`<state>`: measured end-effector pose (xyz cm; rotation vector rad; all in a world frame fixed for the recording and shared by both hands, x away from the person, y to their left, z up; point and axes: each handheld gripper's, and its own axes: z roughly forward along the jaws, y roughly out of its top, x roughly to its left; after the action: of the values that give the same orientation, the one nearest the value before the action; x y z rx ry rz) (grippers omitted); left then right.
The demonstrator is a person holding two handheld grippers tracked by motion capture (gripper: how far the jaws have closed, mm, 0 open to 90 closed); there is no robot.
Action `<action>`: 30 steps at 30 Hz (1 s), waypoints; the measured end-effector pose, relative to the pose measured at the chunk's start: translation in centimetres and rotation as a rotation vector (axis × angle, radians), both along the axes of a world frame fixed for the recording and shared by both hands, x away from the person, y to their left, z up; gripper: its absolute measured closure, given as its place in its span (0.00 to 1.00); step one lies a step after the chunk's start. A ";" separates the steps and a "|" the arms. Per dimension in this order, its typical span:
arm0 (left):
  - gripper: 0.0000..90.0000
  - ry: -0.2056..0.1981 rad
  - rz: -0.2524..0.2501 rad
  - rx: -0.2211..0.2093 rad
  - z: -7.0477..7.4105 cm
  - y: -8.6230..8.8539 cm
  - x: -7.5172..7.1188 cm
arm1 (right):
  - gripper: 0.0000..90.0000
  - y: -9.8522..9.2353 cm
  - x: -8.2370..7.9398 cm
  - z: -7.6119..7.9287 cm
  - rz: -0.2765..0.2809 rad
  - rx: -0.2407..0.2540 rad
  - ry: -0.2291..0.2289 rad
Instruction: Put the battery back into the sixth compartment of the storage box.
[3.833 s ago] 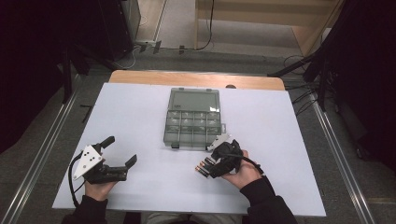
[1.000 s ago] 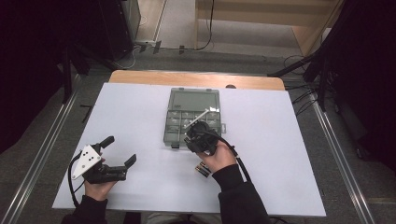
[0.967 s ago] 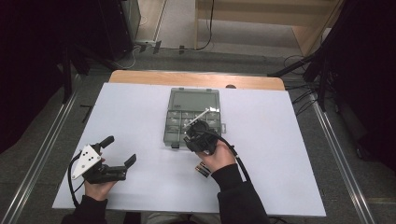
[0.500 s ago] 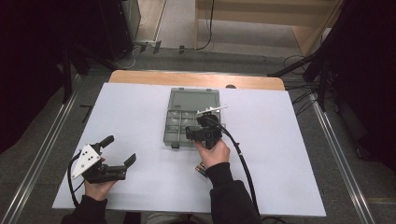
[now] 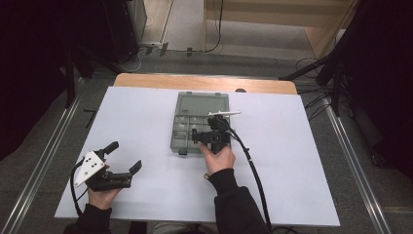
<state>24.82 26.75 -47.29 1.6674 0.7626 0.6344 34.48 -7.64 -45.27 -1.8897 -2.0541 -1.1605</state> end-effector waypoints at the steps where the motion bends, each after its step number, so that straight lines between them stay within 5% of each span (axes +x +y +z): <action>1: 0.00 0.000 0.000 0.000 0.0 0.0 0.0 | 0.85 0.1 0.1 -0.1 -0.010 0.014 0.011; 10: 0.00 0.006 -0.005 0.005 -0.1 -0.1 0.1 | 0.54 0.3 0.1 -0.3 -0.001 -0.047 0.012; 13: 0.00 0.004 -0.006 0.004 -0.1 -0.1 0.0 | 0.29 0.4 -0.2 0.0 0.041 -0.036 -0.019; 15: 0.00 0.005 -0.005 0.003 -0.1 -0.1 0.0 | 0.03 0.6 -0.7 0.4 0.125 -0.043 -0.074; 19: 0.00 0.005 -0.008 0.005 -0.1 -0.1 0.0 | 0.00 0.7 -1.4 0.8 0.215 -0.072 -0.093; 25: 0.00 0.005 -0.007 0.003 -0.1 -0.1 0.1 | 0.00 0.3 -2.4 1.4 0.278 -0.155 -0.141; 30: 0.00 0.007 -0.009 0.005 -0.1 -0.2 0.1 | 0.00 -0.2 -2.9 1.5 0.329 -0.141 -0.138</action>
<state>24.91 26.60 -47.39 1.6771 0.7587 0.6248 31.57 -7.80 -43.73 -1.4786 -2.4615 -1.1144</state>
